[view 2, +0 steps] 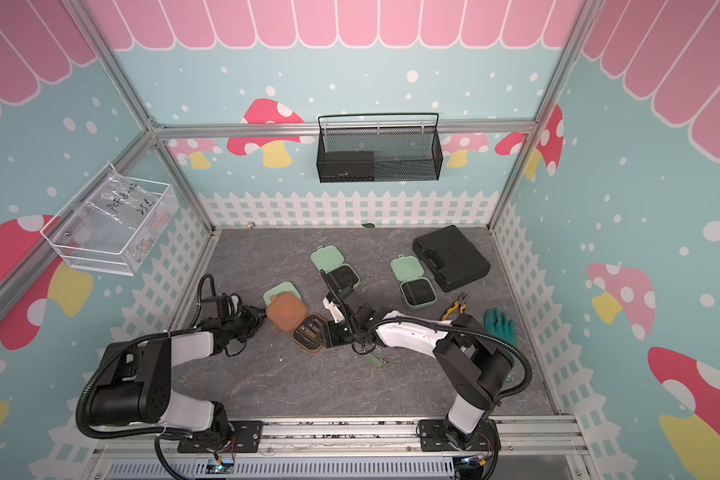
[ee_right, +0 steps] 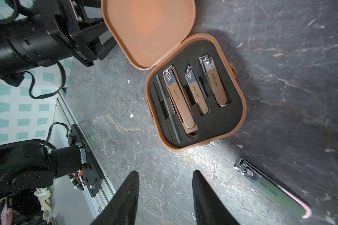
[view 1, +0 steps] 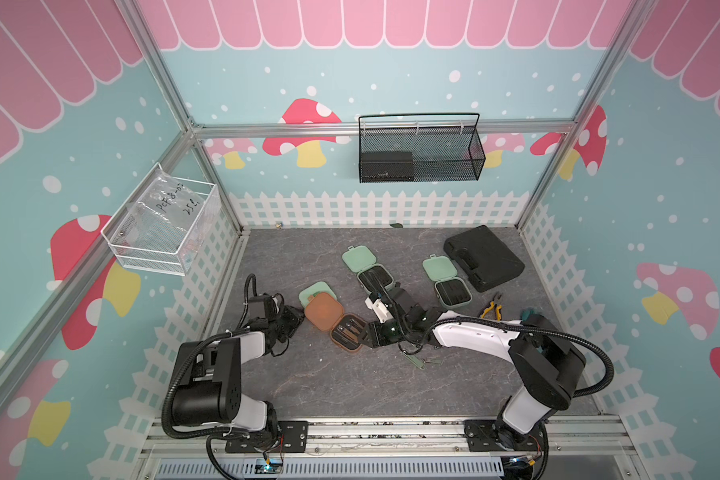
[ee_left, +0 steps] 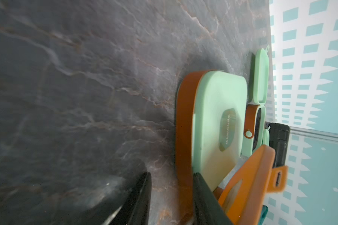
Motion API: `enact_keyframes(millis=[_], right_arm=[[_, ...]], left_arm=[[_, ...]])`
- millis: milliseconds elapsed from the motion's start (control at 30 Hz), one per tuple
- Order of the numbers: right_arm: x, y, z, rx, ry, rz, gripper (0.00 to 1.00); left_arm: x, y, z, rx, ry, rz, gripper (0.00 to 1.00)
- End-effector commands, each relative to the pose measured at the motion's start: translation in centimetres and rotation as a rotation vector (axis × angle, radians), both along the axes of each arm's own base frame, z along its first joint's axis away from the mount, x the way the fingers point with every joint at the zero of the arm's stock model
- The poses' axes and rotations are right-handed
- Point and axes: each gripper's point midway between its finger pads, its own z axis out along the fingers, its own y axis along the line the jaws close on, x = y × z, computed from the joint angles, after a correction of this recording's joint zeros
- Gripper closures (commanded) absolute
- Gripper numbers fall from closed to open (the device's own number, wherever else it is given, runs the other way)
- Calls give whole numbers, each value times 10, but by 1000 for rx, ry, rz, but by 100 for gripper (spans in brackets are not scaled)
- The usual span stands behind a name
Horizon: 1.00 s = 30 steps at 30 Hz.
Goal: Organize nail clipper sets
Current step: Close the storage box at the center of the board.
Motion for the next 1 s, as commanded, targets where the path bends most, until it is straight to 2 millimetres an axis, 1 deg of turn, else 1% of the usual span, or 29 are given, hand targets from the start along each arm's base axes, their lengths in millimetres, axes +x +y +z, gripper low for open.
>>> enact_keyframes(millis=[0, 67, 300, 433, 533, 633, 800, 967], right_arm=[[7, 9, 11, 93, 20, -47, 51], [9, 10, 7, 100, 30, -59, 51], [17, 14, -9, 79, 53, -80, 51], [14, 12, -14, 80, 70, -86, 51], [11, 8, -16, 77, 79, -96, 48], [8, 4, -18, 80, 89, -109, 45], [1, -1, -24, 102, 112, -129, 43], [-7, -1, -15, 175, 99, -103, 37]], left_arm=[[11, -9, 17, -62, -96, -35, 61], [11, -12, 20, -77, -112, -48, 61], [10, -29, 44, -128, -233, -131, 60], [10, -50, 55, -152, -283, -213, 60], [10, -71, 62, -160, -307, -279, 60], [7, -89, 67, -157, -318, -321, 60], [-3, -96, 68, -138, -309, -333, 60], [-15, -98, 65, -80, -281, -352, 60]])
